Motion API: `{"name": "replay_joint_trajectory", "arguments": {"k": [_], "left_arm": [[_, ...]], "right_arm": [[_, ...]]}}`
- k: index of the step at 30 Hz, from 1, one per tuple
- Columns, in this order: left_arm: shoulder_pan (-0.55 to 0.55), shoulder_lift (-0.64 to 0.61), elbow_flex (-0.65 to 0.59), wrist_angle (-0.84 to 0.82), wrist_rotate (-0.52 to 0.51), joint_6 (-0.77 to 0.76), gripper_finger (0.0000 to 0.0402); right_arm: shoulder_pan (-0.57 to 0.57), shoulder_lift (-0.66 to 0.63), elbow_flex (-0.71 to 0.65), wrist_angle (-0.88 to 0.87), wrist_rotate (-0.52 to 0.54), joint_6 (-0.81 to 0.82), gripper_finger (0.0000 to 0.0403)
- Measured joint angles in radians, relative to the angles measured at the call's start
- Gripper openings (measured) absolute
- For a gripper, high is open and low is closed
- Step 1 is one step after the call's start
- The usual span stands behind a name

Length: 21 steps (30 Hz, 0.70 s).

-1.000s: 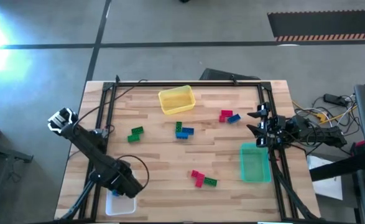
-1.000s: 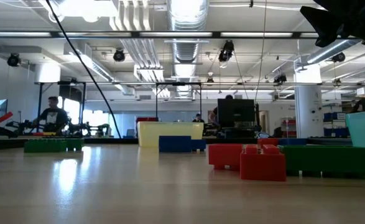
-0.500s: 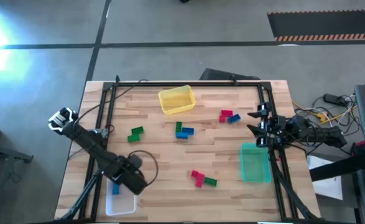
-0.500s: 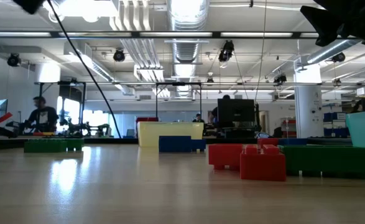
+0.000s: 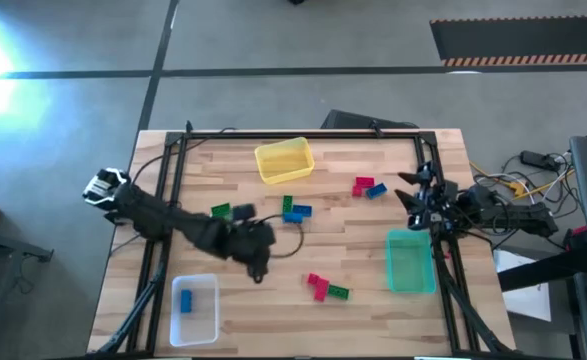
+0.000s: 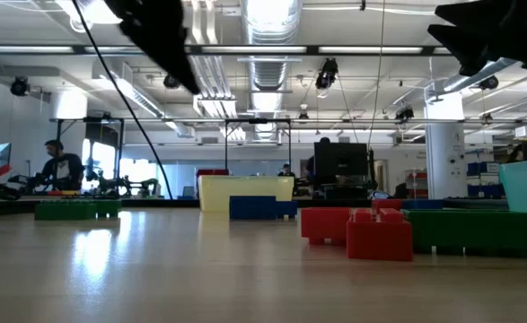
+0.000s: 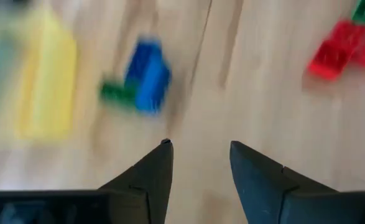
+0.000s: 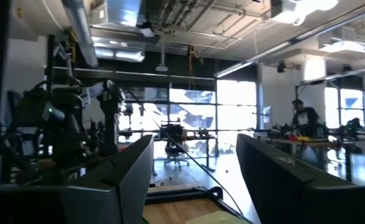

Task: Sort & place blocks by color
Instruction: Put the red game piece into the green bin

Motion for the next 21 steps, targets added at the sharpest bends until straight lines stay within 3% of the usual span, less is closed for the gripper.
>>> {"name": "replay_joint_trajectory", "arguments": {"k": [5, 8, 15, 18, 21], "left_arm": [[0.124, -0.001, -0.011, 0.224, -0.006, 0.379, 0.0125], [0.200, -0.003, -0.018, 0.235, -0.006, 0.504, 0.0117], [0.376, -0.055, -0.035, 0.239, 0.080, 0.610, 0.0099], [0.430, -0.080, -0.035, 0.267, 0.112, 0.638, 0.0093], [0.464, -0.110, -0.035, 0.306, 0.116, 0.595, 0.0089]], "right_arm": [[0.000, 0.022, 0.000, 0.009, 0.052, 0.000, 0.0219], [0.000, 0.034, 0.000, 0.024, 0.125, 0.000, 0.0219], [0.000, 0.053, 0.001, 0.027, 0.237, -0.032, 0.0219], [0.000, 0.068, 0.007, 0.028, 0.374, -0.067, 0.0219], [0.000, 0.078, 0.013, 0.028, 0.575, -0.029, 0.0219]]}}
